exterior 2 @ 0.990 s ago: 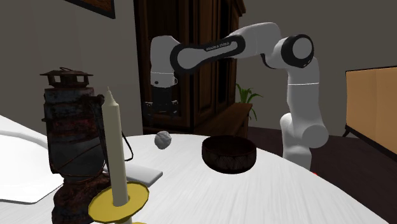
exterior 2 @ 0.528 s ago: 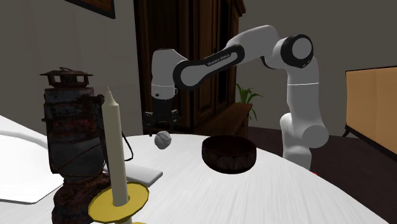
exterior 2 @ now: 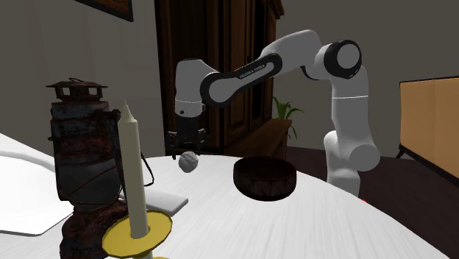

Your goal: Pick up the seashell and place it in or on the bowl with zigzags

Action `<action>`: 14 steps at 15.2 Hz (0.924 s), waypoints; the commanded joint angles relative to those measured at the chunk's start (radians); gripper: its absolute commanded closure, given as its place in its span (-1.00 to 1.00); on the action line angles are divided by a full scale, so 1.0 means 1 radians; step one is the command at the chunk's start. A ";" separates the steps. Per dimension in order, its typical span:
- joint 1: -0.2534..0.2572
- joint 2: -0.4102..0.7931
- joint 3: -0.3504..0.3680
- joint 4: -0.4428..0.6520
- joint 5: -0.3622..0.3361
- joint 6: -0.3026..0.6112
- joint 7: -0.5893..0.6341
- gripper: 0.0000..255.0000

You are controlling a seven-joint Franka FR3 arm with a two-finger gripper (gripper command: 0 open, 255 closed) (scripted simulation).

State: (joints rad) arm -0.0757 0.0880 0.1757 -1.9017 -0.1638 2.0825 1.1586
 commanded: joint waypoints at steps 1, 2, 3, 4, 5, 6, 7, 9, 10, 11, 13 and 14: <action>0.000 0.000 0.000 0.000 0.000 0.000 0.000 1.00; 0.000 0.000 0.000 0.000 0.000 0.000 0.000 1.00; 0.000 0.000 0.000 0.000 0.000 0.000 0.000 1.00; 0.000 0.000 0.000 0.000 0.000 0.000 0.000 1.00; 0.000 0.000 0.000 0.000 0.000 0.000 0.000 1.00; 0.000 0.000 0.000 0.000 0.000 0.000 0.000 1.00; 0.000 0.000 0.000 0.001 0.000 -0.001 0.000 1.00; 0.000 0.000 0.000 0.001 0.000 -0.001 0.000 1.00; 0.000 0.000 0.000 0.000 0.000 0.000 0.000 1.00; 0.000 -0.003 0.000 0.009 0.002 -0.012 -0.002 1.00; 0.000 -0.009 0.001 0.029 0.005 -0.038 -0.007 1.00; 0.000 -0.012 0.001 0.039 0.006 -0.050 -0.009 1.00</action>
State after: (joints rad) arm -0.0753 0.0767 0.1763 -1.8750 -0.1588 2.0463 1.1529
